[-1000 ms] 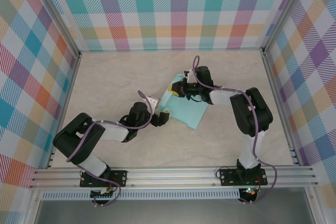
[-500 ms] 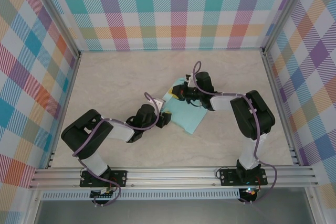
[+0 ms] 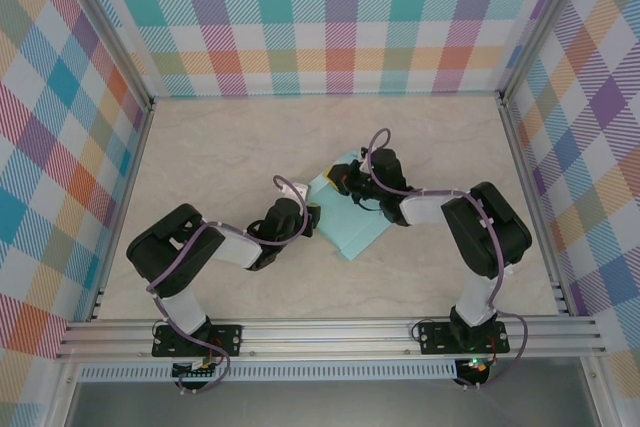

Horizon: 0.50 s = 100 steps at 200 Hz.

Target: Fold the paper box

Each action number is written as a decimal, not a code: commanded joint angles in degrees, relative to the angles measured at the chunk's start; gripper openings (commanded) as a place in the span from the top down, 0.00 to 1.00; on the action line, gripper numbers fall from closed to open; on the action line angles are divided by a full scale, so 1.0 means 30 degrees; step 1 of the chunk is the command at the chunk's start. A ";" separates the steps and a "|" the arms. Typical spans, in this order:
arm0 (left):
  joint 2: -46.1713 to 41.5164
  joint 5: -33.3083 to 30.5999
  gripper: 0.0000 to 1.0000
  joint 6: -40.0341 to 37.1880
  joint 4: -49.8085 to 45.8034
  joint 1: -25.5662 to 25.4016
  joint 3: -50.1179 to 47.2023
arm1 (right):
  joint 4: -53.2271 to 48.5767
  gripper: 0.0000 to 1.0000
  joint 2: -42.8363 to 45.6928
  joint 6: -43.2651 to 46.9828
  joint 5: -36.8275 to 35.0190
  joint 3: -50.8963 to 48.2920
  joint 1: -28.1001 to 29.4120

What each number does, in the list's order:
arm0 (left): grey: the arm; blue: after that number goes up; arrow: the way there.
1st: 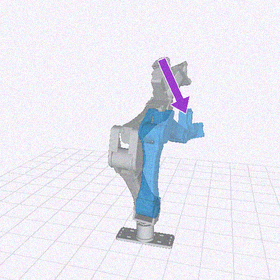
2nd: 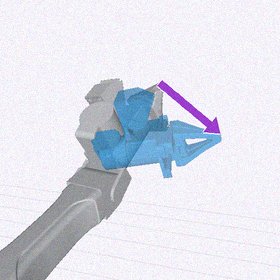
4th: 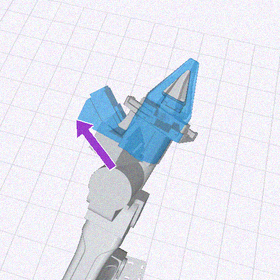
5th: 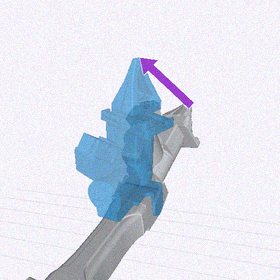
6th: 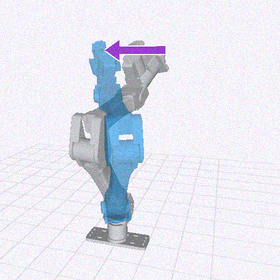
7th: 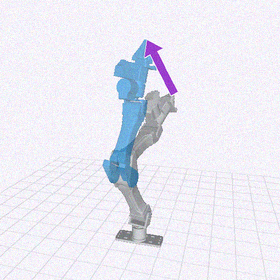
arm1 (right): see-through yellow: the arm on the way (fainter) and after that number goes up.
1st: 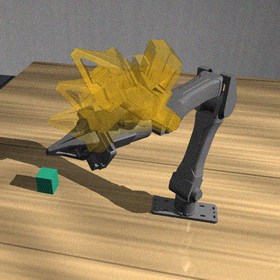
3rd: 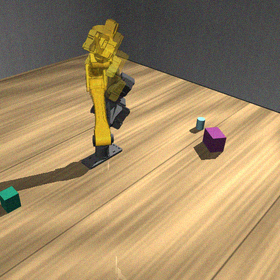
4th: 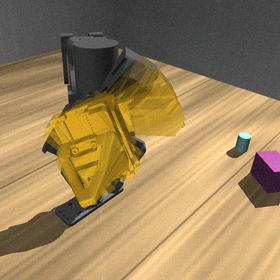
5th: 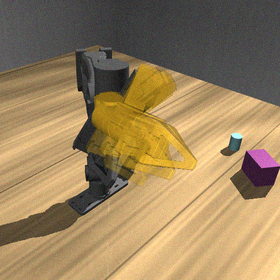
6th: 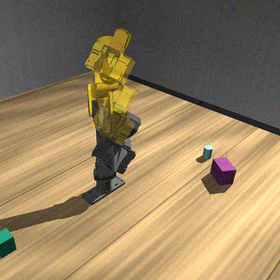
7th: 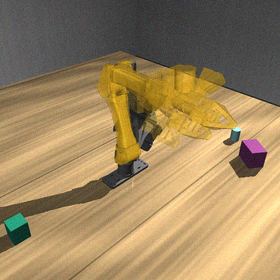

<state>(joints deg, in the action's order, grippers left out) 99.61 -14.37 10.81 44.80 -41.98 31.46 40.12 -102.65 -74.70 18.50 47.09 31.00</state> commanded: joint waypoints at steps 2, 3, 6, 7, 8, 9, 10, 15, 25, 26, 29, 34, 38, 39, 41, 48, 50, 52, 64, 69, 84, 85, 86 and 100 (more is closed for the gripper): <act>0.0397 -0.1409 0.67 -0.0542 0.0975 -0.0076 0.0822 | 0.0715 1.00 0.0389 -0.0653 -0.2211 -0.1219 0.0062; 0.0398 -0.1415 0.68 -0.0578 0.0917 -0.0059 0.0880 | 0.0717 1.00 0.0399 -0.0665 -0.2241 -0.1266 0.0078; 0.0381 -0.1420 0.69 -0.0665 0.0764 -0.0062 0.0993 | 0.0704 1.00 0.0429 -0.0698 -0.2329 -0.1369 0.0067; 0.0390 -0.1420 0.69 -0.0684 0.0709 -0.0066 0.1039 | 0.0697 1.00 0.0463 -0.0732 -0.2359 -0.1414 0.0066; 0.0395 -0.1406 0.69 -0.0693 0.0652 -0.0054 0.1076 | 0.0693 1.00 0.0480 -0.0734 -0.2403 -0.1451 0.0066; 0.0397 -0.1399 0.70 -0.0727 0.0594 -0.0062 0.1139 | 0.0691 1.00 0.0488 -0.0750 -0.2439 -0.1484 0.0081; 0.0383 -0.1410 0.71 -0.0729 0.0551 -0.0066 0.1185 | 0.0691 1.00 0.0521 -0.0772 -0.2458 -0.1515 0.0073; 0.0378 -0.1407 0.74 -0.0808 0.0319 -0.0063 0.1395 | 0.0669 1.00 0.0613 -0.0821 -0.2585 -0.1691 0.0108; 0.0514 -0.1333 0.77 -0.0951 0.0213 -0.0059 0.1743 | 0.0668 1.00 0.0755 -0.0716 -0.2720 -0.2009 0.0130; 0.0530 -0.1333 0.77 -0.0959 0.0228 -0.0065 0.1765 | 0.0664 1.00 0.0772 -0.0711 -0.2745 -0.2027 0.0142; 0.0577 -0.1351 0.77 -0.0987 0.0297 -0.0070 0.1833 | 0.0639 1.00 0.0791 -0.0678 -0.2802 -0.2086 0.0148; 0.0737 -0.1384 0.78 -0.1023 0.0403 -0.0052 0.1922 | 0.0562 1.00 0.0865 -0.0602 -0.2877 -0.2230 0.0176; 0.0843 -0.1440 0.78 -0.1032 0.0495 -0.0067 0.1998 | 0.0531 1.00 0.0879 -0.0555 -0.2903 -0.2262 0.0182; 0.0885 -0.1460 0.78 -0.1043 0.0502 -0.0054 0.2010 | 0.0504 0.99 0.0878 -0.0537 -0.2927 -0.2282 0.0183; 0.0931 -0.1474 0.78 -0.1080 0.0521 -0.0052 0.2063 | 0.0475 0.98 0.0892 -0.0532 -0.2955 -0.2324 0.0205; 0.1108 -0.1507 0.79 -0.1152 0.0529 -0.0051 0.2224 | 0.0372 0.95 0.0888 -0.0596 -0.2945 -0.2380 0.0229; 0.1151 -0.1508 0.79 -0.1181 0.0506 -0.0051 0.2256 | 0.0369 0.94 0.0880 -0.0628 -0.2945 -0.2392 0.0231; 0.1170 -0.1556 0.80 -0.1196 0.0478 -0.0066 0.2300 | 0.0368 0.94 0.0878 -0.0638 -0.2945 -0.2394 0.0236; 0.1248 -0.1733 0.82 -0.1157 0.0275 -0.0047 0.2461 | 0.0397 0.89 0.0993 -0.0685 -0.2833 -0.2476 0.0270; 0.1277 -0.1750 0.83 -0.1170 0.0337 -0.0070 0.2465 | 0.0334 0.87 0.1102 -0.0638 -0.2828 -0.2460 0.0285; 0.1442 -0.1716 0.84 -0.1486 0.0698 -0.0032 0.2439 | -0.0308 0.80 0.1673 -0.0136 -0.2827 -0.2399 0.0355; 0.1448 -0.1686 0.85 -0.1519 0.0720 -0.0022 0.2436 | -0.0446 0.80 0.1750 -0.0044 -0.2842 -0.2353 0.0321; 0.1465 -0.1656 0.85 -0.1550 0.0716 -0.0002 0.2449 | -0.0446 0.80 0.1750 -0.0044 -0.2842 -0.2353 0.0321; 0.1388 -0.1381 0.88 -0.2023 0.0587 0.0202 0.2455 | -0.2151 0.73 0.2566 0.1117 -0.2758 -0.2030 0.0273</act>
<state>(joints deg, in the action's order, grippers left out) 103.88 -17.43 7.75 43.35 -41.98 37.36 42.22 -98.87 -77.12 10.31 40.95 31.35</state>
